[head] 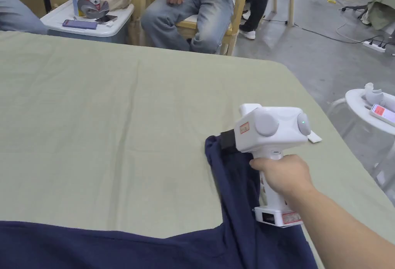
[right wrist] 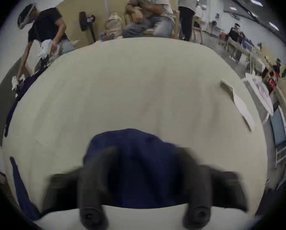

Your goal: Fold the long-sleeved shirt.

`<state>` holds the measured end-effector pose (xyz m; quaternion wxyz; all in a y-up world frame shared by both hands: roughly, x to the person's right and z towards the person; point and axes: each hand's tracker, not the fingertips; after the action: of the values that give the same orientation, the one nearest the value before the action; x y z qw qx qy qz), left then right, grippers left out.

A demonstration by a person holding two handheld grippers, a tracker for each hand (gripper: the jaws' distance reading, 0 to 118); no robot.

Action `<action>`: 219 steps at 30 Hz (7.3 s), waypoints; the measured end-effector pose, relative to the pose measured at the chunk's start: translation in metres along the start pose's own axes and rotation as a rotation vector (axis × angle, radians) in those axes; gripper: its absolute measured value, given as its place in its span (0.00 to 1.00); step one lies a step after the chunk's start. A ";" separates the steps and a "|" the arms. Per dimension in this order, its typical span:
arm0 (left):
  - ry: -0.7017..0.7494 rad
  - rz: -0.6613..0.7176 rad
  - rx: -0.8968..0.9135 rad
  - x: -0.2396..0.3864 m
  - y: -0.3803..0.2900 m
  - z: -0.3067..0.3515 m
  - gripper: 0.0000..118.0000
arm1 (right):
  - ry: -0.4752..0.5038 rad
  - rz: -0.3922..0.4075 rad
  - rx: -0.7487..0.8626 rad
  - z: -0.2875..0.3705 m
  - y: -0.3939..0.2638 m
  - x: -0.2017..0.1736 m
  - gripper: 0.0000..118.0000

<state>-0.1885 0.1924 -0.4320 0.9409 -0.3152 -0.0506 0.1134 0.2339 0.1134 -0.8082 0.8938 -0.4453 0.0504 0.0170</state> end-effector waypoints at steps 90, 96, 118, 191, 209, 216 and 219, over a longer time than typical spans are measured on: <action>-0.012 -0.086 0.085 -0.057 0.081 -0.003 0.01 | 0.181 -0.326 0.126 0.227 -0.209 0.025 0.80; 0.024 -0.097 0.022 -0.066 0.070 -0.019 0.01 | 0.241 -0.184 -0.130 0.127 -0.194 0.012 0.80; 0.090 -0.162 0.099 -0.045 0.147 -0.017 0.01 | -0.018 -0.030 0.328 0.254 -0.129 -0.018 0.17; -0.343 0.568 -0.530 -0.204 -0.071 0.025 0.82 | 0.113 -0.099 0.212 0.452 -0.392 -0.134 0.01; -0.523 0.578 -0.644 -0.116 -0.092 -0.013 0.06 | 0.148 -0.105 0.172 0.444 -0.398 -0.128 0.01; -0.346 0.387 -0.607 -0.100 -0.064 0.008 0.05 | 0.125 -0.097 0.156 0.449 -0.399 -0.126 0.01; -0.391 0.396 -0.522 -0.120 -0.045 0.041 0.05 | 0.118 -0.099 0.176 0.457 -0.399 -0.120 0.01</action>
<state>-0.3033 0.1518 -0.3749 0.7614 -0.5204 -0.1943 0.3343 0.1788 0.2394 -0.2054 0.9248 -0.3671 0.0820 -0.0579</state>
